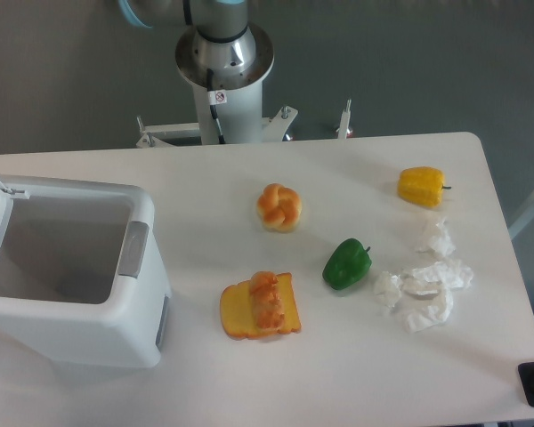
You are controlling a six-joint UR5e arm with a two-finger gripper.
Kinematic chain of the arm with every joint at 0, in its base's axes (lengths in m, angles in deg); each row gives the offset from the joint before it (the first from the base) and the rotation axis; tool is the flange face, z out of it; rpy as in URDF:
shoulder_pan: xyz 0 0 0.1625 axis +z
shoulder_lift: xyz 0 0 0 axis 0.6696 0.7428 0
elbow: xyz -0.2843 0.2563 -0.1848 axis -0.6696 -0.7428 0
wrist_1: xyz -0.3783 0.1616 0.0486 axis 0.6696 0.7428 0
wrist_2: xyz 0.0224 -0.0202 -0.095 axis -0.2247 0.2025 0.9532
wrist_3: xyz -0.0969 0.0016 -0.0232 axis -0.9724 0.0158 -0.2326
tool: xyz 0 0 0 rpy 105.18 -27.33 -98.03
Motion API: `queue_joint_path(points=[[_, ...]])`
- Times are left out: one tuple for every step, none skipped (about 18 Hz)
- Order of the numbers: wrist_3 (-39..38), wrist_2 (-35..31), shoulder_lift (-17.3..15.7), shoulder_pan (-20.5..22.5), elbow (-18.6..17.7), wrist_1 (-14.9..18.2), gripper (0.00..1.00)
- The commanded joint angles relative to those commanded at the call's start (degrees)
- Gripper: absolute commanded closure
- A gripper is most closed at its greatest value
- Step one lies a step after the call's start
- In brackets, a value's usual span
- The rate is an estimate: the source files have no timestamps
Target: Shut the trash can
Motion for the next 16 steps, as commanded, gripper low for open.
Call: queue_joint_path(points=[[0.0, 0.0, 0.5, -0.3, 0.0, 0.0, 0.0], [0.1, 0.0, 1.0, -0.4, 0.1, 0.0, 0.0], [0.1, 0.0, 1.4, -0.4, 0.1, 0.0, 0.0], [0.2, 0.0, 1.7, -0.7, 0.1, 0.0, 0.0], [0.3, 0.0, 2.1, -1.1, 0.1, 0.0, 0.0], [0.4, 0.0, 2.4, -1.1, 0.1, 0.0, 0.0], [0.4, 0.0, 2.6, -1.2, 0.1, 0.0, 0.0], [0.4, -0.1, 2.7, -1.4, 0.1, 0.0, 0.0], [0.4, -0.1, 2.9, -1.4, 0.1, 0.0, 0.0], [0.4, -0.1, 2.8, -1.4, -0.1, 0.0, 0.0], [0.4, -0.1, 2.7, -1.4, -0.3, 0.0, 0.0], [0.4, -0.1, 2.6, -1.4, -0.4, 0.0, 0.0], [0.4, -0.1, 2.5, -1.3, -0.6, 0.0, 0.0], [0.5, -0.1, 2.4, -1.2, -0.6, 0.0, 0.0], [0.5, -0.2, 2.4, -1.2, -0.4, 0.0, 0.0], [0.5, -0.3, 2.4, -1.2, -0.4, 0.0, 0.0]])
